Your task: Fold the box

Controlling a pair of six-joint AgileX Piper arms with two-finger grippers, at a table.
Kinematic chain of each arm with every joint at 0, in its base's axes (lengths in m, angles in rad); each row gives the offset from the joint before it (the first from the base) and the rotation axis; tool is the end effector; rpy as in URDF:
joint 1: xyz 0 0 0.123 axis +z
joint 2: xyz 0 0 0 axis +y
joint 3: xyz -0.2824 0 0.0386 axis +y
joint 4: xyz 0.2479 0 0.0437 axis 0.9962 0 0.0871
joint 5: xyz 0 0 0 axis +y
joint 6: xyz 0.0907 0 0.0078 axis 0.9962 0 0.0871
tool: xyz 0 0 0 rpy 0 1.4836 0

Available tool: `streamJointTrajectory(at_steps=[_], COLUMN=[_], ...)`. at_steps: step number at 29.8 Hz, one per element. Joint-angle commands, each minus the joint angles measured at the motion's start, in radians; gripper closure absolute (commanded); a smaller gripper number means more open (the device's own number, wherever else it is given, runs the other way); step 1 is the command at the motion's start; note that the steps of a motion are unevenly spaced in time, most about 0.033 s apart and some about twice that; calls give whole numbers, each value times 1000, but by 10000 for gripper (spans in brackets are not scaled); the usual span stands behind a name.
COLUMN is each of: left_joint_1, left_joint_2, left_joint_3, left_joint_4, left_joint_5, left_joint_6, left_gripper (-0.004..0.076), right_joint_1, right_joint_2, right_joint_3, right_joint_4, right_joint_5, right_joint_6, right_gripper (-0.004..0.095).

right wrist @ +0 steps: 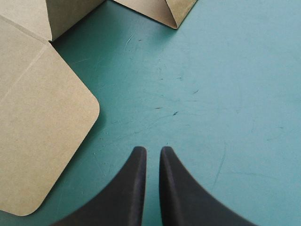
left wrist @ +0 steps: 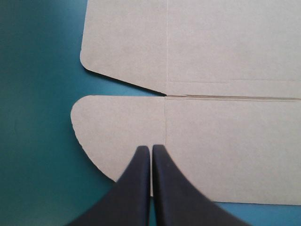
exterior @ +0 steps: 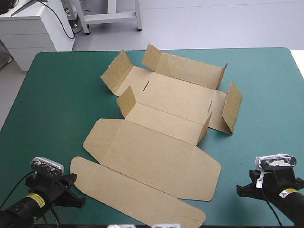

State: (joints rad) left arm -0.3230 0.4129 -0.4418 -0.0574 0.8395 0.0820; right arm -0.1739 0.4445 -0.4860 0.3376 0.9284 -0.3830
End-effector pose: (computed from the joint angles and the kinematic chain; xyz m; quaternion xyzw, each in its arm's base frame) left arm 0.0666 -0.0264 0.2623 0.1747 0.8943 -0.0766 0.4047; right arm 0.0735 0.0116 0.2719 -0.0529 0.9129 0.0543 0.4011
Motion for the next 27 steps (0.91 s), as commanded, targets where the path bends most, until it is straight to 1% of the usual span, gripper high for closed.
streamJointTrajectory(at_steps=[1, 11, 14, 18, 20, 24, 27], left_joint_1=[-5, -5, -5, -5, -5, -5, -5], left_joint_2=[9, 9, 9, 9, 9, 9, 9], left_joint_3=[-23, -23, -23, -23, -23, -23, -23], left_joint_4=[-13, -13, -13, -13, -13, -13, -13], left_joint_5=[-59, -59, -59, -59, -59, -59, -59], left_joint_6=[2, 0, -3, -3, -3, -3, -3], left_gripper=[731, 731, 731, 731, 731, 731, 731], right_joint_1=[3, 3, 3, 3, 3, 3, 3], right_joint_2=[4, 4, 4, 24, 59, 175, 274], right_joint_3=[-28, -32, -68, -158, -214, -355, -456], right_joint_4=[19, 21, 26, 29, 29, 57, 103], right_joint_5=[-44, -43, -43, -47, -23, 45, 68], right_joint_6=[-8, -8, -8, -6, 23, 51, 51], right_gripper=[821, 821, 821, 821, 821, 821, 821])
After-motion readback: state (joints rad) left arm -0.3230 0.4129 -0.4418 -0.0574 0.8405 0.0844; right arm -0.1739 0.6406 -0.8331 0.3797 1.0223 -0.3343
